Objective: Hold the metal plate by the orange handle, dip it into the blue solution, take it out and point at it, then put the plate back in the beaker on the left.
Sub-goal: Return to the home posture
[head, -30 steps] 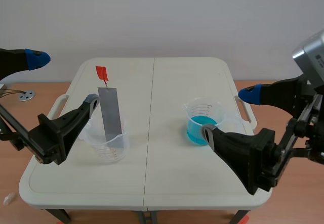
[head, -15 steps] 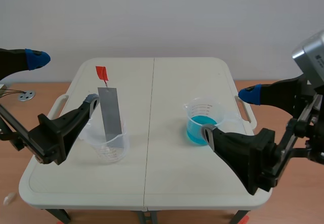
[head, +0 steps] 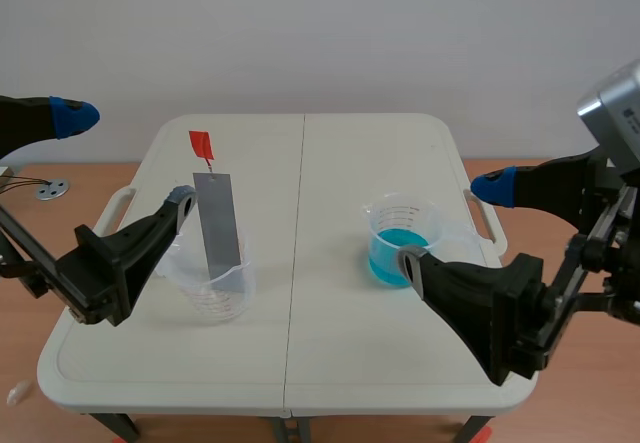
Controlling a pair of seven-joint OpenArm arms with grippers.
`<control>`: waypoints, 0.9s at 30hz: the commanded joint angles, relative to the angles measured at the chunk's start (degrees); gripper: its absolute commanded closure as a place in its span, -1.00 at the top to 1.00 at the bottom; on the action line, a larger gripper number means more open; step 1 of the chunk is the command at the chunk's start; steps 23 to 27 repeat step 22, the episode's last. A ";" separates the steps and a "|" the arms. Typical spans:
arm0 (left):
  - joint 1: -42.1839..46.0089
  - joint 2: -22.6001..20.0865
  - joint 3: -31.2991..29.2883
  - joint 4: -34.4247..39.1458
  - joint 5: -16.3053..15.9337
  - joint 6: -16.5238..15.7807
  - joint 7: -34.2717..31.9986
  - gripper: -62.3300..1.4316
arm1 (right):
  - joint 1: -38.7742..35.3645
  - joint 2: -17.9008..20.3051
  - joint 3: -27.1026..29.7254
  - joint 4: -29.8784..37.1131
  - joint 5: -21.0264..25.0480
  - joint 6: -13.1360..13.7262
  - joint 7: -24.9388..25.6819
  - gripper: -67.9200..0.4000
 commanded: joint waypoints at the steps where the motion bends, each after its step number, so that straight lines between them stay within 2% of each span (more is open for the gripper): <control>1: 0.11 0.44 -0.31 1.18 -0.57 0.31 -0.59 1.00 | 0.70 0.72 0.42 0.55 0.66 0.00 0.85 0.95; 27: 0.11 0.46 -0.31 1.18 -0.57 0.31 -0.59 1.00 | 1.03 0.72 0.42 0.55 0.63 0.00 0.42 0.95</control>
